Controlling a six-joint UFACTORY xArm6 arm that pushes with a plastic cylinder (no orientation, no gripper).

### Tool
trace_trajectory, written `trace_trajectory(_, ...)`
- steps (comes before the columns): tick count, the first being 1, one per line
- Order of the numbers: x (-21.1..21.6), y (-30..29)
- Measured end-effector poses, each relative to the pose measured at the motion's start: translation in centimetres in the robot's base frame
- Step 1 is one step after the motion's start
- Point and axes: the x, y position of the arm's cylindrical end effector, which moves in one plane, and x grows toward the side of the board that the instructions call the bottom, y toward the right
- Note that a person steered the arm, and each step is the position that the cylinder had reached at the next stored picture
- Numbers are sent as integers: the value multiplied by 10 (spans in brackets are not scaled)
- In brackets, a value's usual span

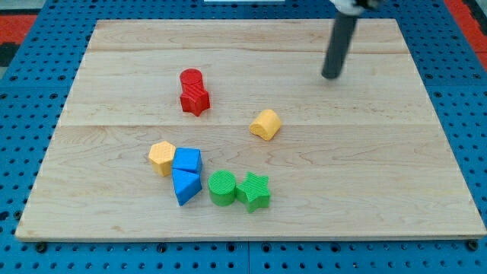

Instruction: Move your arm to the center

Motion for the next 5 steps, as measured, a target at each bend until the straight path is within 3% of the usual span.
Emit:
trace_trajectory(1, -50, -61)
trace_trajectory(2, -62, -120)
trace_trajectory(3, -62, -134)
trace_trajectory(5, -59, -253)
